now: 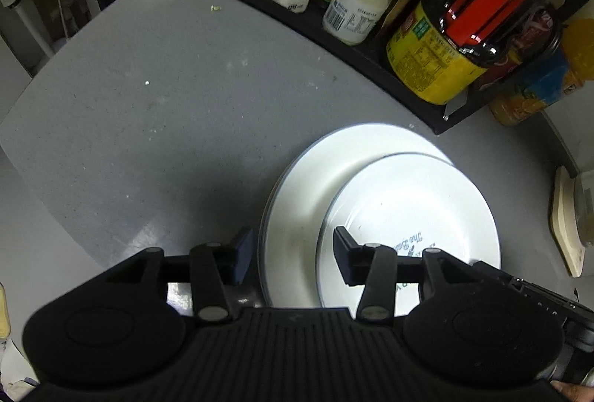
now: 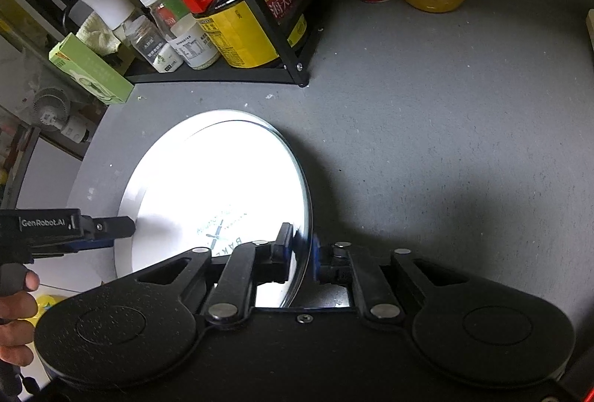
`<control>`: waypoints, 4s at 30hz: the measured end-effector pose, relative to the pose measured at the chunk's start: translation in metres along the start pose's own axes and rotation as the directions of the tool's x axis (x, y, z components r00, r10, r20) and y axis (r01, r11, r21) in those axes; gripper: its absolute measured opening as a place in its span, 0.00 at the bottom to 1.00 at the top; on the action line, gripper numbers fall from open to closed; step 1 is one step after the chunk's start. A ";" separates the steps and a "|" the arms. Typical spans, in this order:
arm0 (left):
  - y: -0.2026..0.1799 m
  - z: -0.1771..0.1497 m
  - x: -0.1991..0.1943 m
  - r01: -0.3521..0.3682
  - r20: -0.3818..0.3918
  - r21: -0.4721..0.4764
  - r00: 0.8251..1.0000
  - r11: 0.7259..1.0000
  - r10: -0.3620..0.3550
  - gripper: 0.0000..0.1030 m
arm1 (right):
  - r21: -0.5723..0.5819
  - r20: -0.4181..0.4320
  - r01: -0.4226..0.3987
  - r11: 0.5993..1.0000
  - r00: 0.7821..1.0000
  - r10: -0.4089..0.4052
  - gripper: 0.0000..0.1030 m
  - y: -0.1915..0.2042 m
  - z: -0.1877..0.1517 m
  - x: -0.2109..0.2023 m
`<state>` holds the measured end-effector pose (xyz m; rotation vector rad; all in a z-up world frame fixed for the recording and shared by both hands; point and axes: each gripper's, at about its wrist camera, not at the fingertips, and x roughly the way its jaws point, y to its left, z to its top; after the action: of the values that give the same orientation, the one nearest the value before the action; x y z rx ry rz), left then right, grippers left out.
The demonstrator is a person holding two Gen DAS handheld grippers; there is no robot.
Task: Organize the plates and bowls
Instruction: 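Lower the 'Baker' plate onto the stack and open both tools, then move both tools to the red bowl holding cream bowls and grasp its rim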
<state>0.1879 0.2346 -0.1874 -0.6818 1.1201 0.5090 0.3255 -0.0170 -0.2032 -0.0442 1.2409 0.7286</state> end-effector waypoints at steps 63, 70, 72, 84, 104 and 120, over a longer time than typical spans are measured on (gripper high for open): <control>-0.056 -0.005 -0.048 0.070 0.030 0.246 0.996 0.967 -0.080 0.63 | 0.257 0.302 0.017 0.966 0.948 -0.097 0.80 -0.053 -0.071 -0.137; -0.108 -0.033 -0.054 0.117 0.009 0.336 0.992 0.934 -0.127 0.64 | 0.338 0.361 0.053 0.939 0.915 -0.182 0.87 -0.087 -0.100 -0.174; -0.122 -0.043 -0.054 0.129 -0.002 0.359 0.991 0.925 -0.137 0.64 | 0.363 0.364 0.059 0.930 0.909 -0.200 0.87 -0.098 -0.109 -0.182; -0.191 -0.108 -0.049 0.156 -0.045 0.436 0.987 0.886 -0.152 0.66 | 0.433 0.353 0.106 0.895 0.894 -0.276 0.95 -0.147 -0.154 -0.219; -0.286 -0.167 -0.025 0.237 -0.138 0.501 0.971 0.832 -0.193 0.66 | 0.507 0.239 0.127 0.852 0.930 -0.281 0.95 -0.214 -0.170 -0.209; -0.300 -0.189 0.032 0.224 -0.249 0.486 0.962 0.845 -0.112 0.59 | 0.599 0.145 0.069 0.797 0.970 -0.193 0.81 -0.243 -0.179 -0.169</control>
<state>0.2826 -0.1082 -0.1972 -0.3632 1.3127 -0.0286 0.2805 -0.3599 -0.2047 0.4475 1.2097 0.1887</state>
